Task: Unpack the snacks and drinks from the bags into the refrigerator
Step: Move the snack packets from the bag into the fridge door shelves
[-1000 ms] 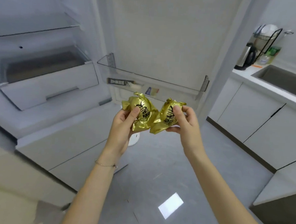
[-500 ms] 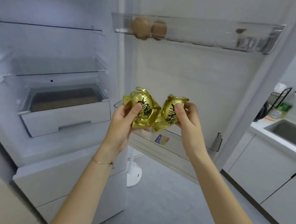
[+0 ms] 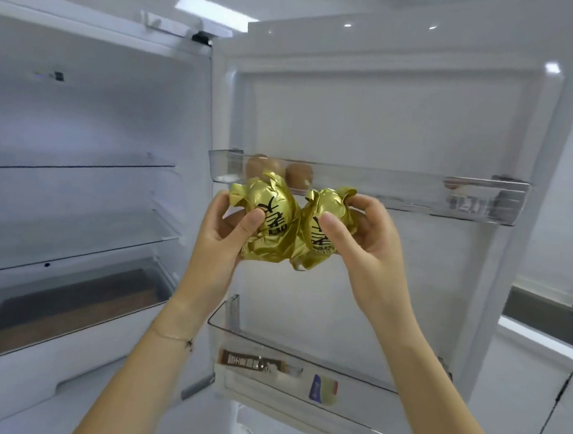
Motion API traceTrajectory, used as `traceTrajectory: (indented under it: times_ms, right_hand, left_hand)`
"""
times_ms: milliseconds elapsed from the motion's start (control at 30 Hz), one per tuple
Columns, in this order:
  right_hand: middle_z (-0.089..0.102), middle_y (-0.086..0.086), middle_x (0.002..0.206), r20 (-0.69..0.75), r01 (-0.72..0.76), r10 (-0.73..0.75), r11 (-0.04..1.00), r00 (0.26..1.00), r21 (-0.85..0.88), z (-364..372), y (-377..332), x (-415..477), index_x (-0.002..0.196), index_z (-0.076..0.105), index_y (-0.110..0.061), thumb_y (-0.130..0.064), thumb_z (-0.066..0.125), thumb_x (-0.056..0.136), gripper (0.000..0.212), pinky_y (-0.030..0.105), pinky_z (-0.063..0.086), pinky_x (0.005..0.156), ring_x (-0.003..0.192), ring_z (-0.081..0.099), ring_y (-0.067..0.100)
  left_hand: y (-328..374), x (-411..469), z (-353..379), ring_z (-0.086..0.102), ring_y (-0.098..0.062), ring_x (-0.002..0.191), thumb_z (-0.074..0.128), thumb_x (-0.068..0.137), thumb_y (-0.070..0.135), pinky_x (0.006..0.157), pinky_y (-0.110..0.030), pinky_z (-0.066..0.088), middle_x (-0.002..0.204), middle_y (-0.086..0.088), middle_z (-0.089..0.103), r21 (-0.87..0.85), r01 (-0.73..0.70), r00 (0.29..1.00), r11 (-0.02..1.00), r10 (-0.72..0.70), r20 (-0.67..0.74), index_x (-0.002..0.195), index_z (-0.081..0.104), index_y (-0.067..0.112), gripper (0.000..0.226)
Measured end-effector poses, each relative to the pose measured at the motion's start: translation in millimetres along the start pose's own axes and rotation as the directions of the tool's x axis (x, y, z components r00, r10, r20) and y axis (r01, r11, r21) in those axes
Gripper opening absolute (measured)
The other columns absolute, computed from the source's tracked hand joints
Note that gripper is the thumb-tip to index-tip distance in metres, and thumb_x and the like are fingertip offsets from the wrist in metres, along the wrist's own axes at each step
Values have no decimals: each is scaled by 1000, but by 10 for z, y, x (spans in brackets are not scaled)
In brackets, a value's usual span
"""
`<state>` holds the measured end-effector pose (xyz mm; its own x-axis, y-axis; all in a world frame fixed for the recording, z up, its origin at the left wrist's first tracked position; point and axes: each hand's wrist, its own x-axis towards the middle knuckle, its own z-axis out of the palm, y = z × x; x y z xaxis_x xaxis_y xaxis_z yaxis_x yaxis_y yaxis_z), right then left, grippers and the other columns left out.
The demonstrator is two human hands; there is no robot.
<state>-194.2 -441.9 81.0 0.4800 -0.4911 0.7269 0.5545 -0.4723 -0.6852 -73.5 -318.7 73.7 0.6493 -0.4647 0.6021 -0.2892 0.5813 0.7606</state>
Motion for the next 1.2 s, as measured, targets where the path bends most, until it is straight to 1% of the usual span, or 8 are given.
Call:
traceTrajectory:
  times_ms: [367,567,633,733,800,933,1000,1200]
  right_hand:
    - [67,-4,98,-30,162,-168,977,985,-138,38,-448,435,104,62,-24,-26,74,83,24,25,55,66,83,70,16]
    - [64,7,106,-97,173,-199,959,975,-223,-218,-645,772,113,63,-14,-29,70,87,31,47,59,77,89,69,25]
    - [64,8,107,-130,170,-199,964,971,-206,-303,-687,873,115,61,-13,-26,68,89,30,44,60,77,91,69,23]
    - [61,-1,113,-130,222,-310,863,942,-453,-403,-660,1024,120,60,-20,-29,69,88,35,23,54,85,97,63,13]
    - [57,-6,115,-100,167,-269,806,958,-567,-440,-611,1091,127,59,-19,-29,69,88,42,13,49,84,99,58,7]
    - [60,-12,110,-29,82,-136,745,990,-662,-475,-560,1077,122,61,-26,-32,76,80,45,15,53,73,88,61,6]
    - [61,-12,107,-14,53,-86,724,996,-688,-494,-577,1075,114,58,-26,-33,80,76,44,21,56,70,84,62,7]
    - [66,-11,97,98,19,91,627,991,-779,-534,-605,1063,99,63,-25,-42,79,74,34,27,55,75,82,65,9]
  left_hand:
    - [317,660,32,71,-17,82,63,87,24,64,-28,56,91,3,74,-8,-200,954,980,197,228,102,56,21,17]
    - [529,1037,257,70,-18,93,70,86,24,69,-29,57,101,0,71,-1,-292,917,956,280,285,109,56,17,28]
    - [561,1183,305,67,-22,104,72,83,29,80,-35,58,114,-8,67,53,-321,906,946,290,308,115,57,17,37]
    - [534,1373,312,69,-20,100,72,85,31,86,-40,58,121,-4,62,199,-340,897,919,254,361,122,61,25,39]
    - [500,1437,312,70,-19,93,70,86,30,86,-39,58,115,5,62,300,-346,885,889,203,419,117,63,34,32]
    - [421,1473,294,67,-20,90,72,85,28,85,-28,55,109,11,65,451,-390,846,803,120,519,110,64,39,29]
    - [416,1482,279,67,-26,91,75,82,27,85,-32,54,107,8,68,471,-386,839,793,89,537,106,65,40,29]
    - [474,1475,212,68,-7,81,76,75,36,71,-19,55,91,7,73,494,-368,834,788,45,550,101,69,23,30]
